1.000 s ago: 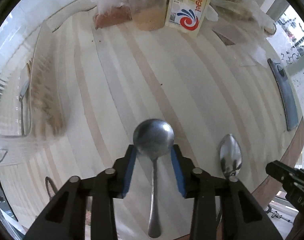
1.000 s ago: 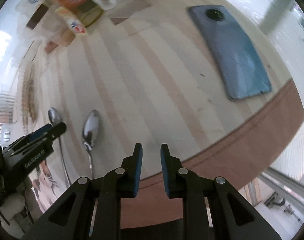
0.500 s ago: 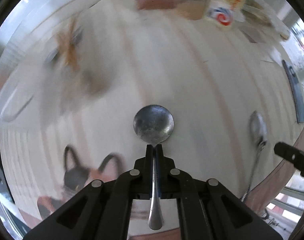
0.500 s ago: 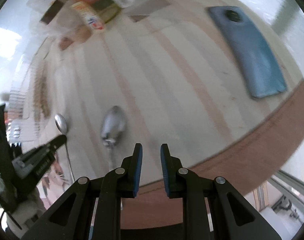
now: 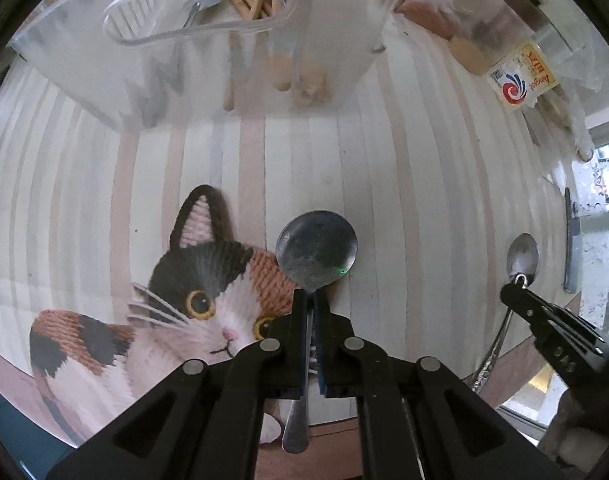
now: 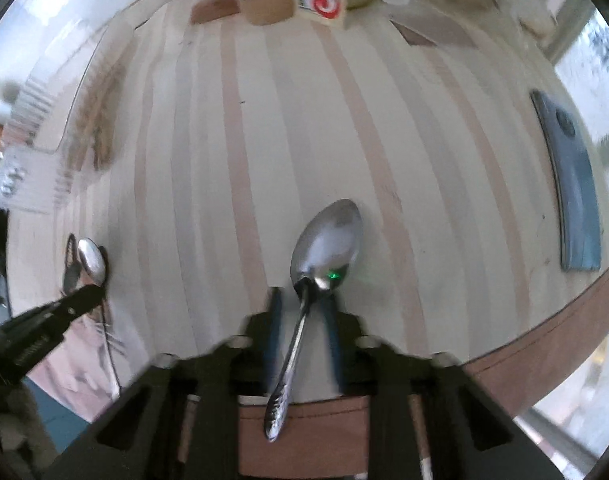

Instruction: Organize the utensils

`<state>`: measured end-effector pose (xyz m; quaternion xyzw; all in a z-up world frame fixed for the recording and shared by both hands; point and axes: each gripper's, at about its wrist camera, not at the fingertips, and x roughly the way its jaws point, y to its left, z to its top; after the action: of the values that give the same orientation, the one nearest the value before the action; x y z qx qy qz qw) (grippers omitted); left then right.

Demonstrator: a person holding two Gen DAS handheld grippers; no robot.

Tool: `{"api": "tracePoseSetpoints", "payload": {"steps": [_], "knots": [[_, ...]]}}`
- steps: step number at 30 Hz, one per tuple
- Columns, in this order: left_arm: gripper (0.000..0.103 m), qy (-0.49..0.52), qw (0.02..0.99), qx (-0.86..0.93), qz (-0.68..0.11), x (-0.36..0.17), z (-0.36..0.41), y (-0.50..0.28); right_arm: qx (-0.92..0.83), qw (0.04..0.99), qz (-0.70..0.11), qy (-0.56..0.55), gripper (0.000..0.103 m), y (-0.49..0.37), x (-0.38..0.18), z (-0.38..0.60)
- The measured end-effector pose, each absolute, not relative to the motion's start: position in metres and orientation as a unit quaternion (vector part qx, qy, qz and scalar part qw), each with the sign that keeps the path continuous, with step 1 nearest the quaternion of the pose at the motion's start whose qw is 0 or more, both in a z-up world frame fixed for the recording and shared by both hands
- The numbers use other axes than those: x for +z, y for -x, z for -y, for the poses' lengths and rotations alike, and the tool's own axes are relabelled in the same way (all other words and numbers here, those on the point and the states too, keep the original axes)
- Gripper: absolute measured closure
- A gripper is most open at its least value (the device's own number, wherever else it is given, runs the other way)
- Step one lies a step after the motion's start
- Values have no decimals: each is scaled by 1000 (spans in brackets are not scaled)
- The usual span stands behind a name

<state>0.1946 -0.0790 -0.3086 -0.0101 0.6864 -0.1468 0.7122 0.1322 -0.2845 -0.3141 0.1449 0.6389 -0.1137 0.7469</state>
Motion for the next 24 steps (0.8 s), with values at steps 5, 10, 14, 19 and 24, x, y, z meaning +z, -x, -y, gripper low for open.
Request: {"api": "tracePoseSetpoints", "payload": {"steps": [5,10,14,19,24], "knots": [[101,-28,715,-144,-684,-307,90,-202,-104,756,-637,-111,99,-143,-314,266],[103,-43,728,-138,-671,-299,105,-192,-101,756,-634,-124,100,-151,-314,257],[103,-37,739,-138,-659,-286,96,-191,-97,757,-630,-145,100,-146,-310,259],[101,2,734,-157,-661,-280,86,-206,-92,752,-630,-171,100,-128,-308,264],[66,7,723,-167,-671,-297,102,-196,-99,748,-632,-179,100,-126,-312,273]]}}
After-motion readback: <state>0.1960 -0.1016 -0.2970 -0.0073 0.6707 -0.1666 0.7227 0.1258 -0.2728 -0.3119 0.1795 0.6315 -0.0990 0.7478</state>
